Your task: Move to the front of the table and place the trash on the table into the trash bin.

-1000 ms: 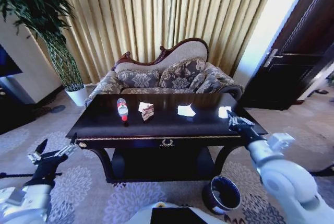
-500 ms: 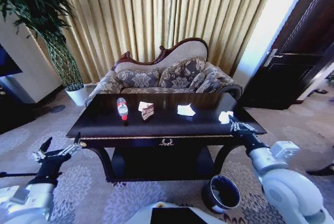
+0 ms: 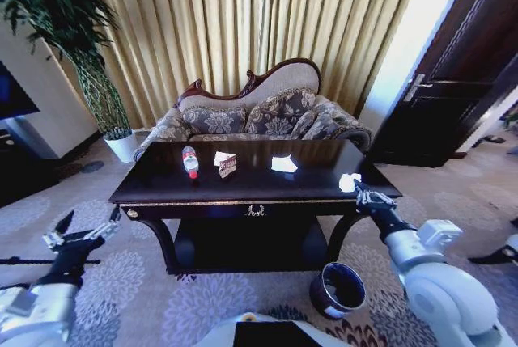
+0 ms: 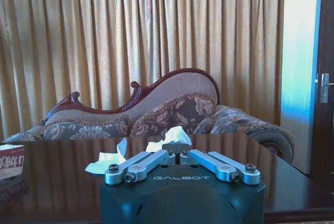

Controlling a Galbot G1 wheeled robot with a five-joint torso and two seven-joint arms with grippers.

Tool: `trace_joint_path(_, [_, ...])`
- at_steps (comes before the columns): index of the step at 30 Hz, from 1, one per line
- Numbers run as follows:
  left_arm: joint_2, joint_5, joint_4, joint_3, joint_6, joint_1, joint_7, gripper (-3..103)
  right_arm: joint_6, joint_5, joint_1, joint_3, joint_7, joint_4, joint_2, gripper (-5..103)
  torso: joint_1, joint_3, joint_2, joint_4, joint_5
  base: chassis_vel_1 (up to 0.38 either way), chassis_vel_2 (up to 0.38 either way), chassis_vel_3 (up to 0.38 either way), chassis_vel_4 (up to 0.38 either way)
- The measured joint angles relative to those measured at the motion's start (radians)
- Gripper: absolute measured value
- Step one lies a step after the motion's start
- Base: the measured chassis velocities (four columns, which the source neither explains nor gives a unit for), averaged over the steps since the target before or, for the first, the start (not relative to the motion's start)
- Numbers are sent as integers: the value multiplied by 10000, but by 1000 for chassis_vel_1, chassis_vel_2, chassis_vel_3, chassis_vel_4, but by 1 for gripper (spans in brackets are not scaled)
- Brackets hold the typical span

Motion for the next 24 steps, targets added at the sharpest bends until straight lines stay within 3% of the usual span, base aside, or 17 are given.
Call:
trace_joint_path(5, [216, -508, 0, -516, 500, -131, -135, 100, 24, -189, 48, -192, -7, -47, 77, 0, 1, 0, 0, 1, -2, 111, -111, -112, 104])
trace_joint_path(13, [242, -632, 0, -483, 575, -242, -204, 100, 202, -494, 40, -364, -100, -263, 160, 0, 0, 0, 0, 0, 0, 100, -109, -106, 115])
trace_joint_path(17, [163, -524, 0, -270, 569, -278, -213, 100, 353, -1004, -136, -469, -642, -590, 383, 0, -3, -2, 2, 1, 0, 58, -52, -45, 67])
trace_joint_path(20, [92, -401, 2, -137, 551, -279, -213, 100, 505, -1632, -320, -540, -1171, -1704, 624, 0, 0, 0, 0, 0, -3, 0, 0, 0, 0])
trace_joint_path(24, [84, -388, 2, -100, 540, -279, -206, 100, 525, -1884, -257, -685, -1251, -2738, 689, 0, 4, 2, -3, -2, 0, 0, 0, 0, 0])
